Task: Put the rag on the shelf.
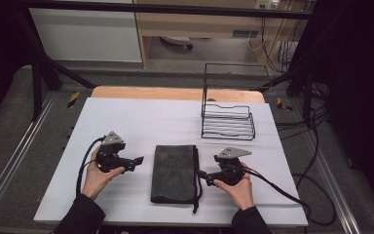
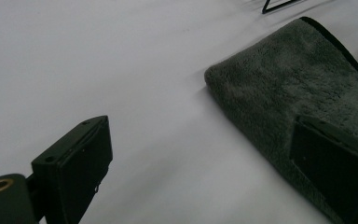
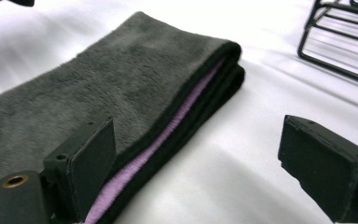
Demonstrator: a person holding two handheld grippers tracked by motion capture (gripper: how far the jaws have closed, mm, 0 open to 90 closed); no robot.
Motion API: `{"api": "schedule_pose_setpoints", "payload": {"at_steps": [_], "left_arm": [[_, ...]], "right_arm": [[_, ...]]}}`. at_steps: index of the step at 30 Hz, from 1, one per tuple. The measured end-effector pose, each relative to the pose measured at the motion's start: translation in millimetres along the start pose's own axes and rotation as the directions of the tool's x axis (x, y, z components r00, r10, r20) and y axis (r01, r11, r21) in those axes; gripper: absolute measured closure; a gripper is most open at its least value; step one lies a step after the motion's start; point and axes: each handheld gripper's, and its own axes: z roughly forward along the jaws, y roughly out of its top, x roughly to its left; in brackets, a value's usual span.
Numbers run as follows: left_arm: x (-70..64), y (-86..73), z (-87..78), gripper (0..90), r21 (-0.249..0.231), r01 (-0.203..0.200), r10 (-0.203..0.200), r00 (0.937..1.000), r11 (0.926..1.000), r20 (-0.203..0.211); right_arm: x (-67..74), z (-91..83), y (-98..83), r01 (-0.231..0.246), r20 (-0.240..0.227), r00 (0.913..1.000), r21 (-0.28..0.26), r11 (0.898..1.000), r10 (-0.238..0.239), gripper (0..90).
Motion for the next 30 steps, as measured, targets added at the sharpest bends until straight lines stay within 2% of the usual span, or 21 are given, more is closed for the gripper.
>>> {"api": "schedule_pose_setpoints", "payload": {"at_steps": [6,9,16,21,26,30], "left_arm": [[-1.0,12.6,21.0,10.9,0.015,0.036,-0.036,0.9993,0.9992,-0.009],[-2.2,17.6,32.1,14.9,0.017,0.072,-0.072,0.9973,0.9972,-0.015],[-6.9,22.7,57.2,24.2,0.071,0.098,-0.095,0.9944,0.9926,-0.044],[-9.6,20.7,73.9,35.5,0.110,0.127,-0.125,0.9918,0.9858,-0.029],[-15.9,20.0,80.5,42.9,0.123,0.118,-0.117,0.9930,0.9853,-0.019],[-17.0,19.9,81.0,49.1,0.131,0.133,-0.134,0.9910,0.9824,-0.003]], "right_arm": [[-7.1,-0.4,-8.0,-0.037,0.004,0.9993,0.002,0.999,0.037,7.2],[-8.5,-2.2,-10.6,-0.044,0.004,0.9990,-0.004,0.999,0.044,6.9],[-8.8,-2.2,-13.3,-0.055,0.000,0.9985,-0.002,0.999,0.055,6.3],[-8.1,-1.6,-14.1,-0.052,-0.004,0.9986,-0.001,0.999,0.052,5.8],[-8.2,-1.0,-14.3,-0.051,-0.004,0.9987,0.002,0.999,0.051,5.6],[-8.8,-0.6,-14.0,-0.055,-0.005,0.9985,0.000,0.998,0.055,5.7]]}}
